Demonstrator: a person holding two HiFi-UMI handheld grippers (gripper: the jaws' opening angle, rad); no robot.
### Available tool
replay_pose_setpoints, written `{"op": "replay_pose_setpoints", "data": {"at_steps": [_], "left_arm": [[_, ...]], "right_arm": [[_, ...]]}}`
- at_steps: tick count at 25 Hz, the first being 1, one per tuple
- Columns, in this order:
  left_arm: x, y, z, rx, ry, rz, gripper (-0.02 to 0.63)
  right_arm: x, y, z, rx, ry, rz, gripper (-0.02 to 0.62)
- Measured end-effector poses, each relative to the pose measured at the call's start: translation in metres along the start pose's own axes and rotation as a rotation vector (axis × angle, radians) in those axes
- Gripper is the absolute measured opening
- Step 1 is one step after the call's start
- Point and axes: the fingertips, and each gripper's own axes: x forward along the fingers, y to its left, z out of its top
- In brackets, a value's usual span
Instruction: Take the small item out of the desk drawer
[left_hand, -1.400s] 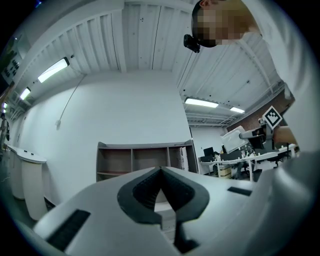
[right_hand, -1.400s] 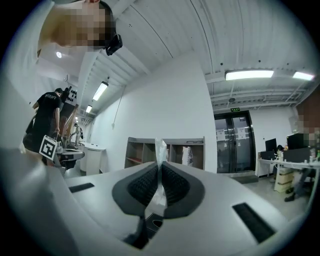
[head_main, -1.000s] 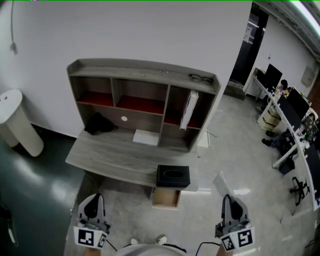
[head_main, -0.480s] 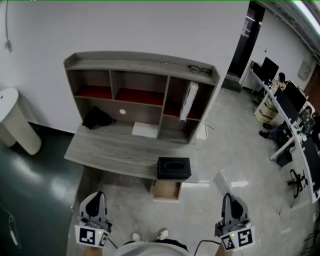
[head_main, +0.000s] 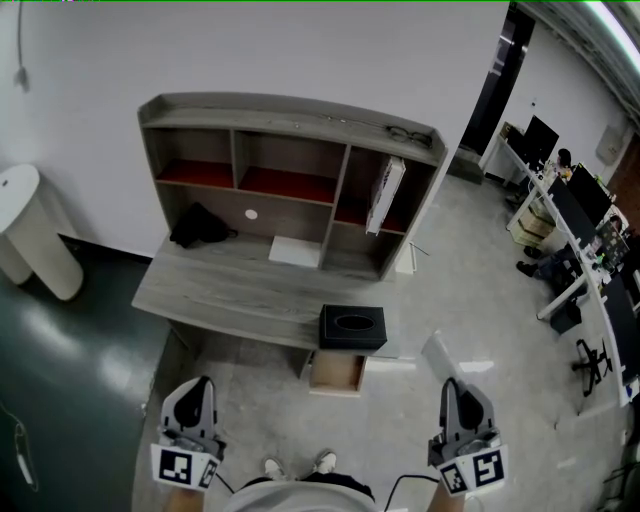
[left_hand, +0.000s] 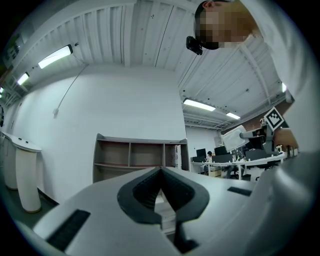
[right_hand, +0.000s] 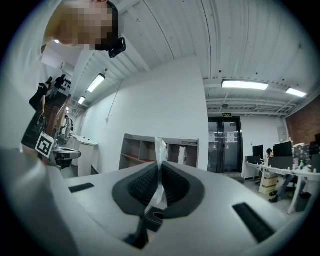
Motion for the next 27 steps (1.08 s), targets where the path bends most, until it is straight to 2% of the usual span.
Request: {"op": "replay_pose_setpoints", "data": {"at_steps": [9,27], "left_arm": [[-0.006,0.002,-0.007,-0.017,0.02,-0.014,0.017],[-0.004,-0.015,-0.019,-0.005,0.051,-0.023,0.017]], "right_arm": [[-0.004,0.012,-0.003,-0.025,0.027,-0.001,0.026],[-0.011,0.002,-0.017,-0.021,0.045,-0.001,0.026]]}}
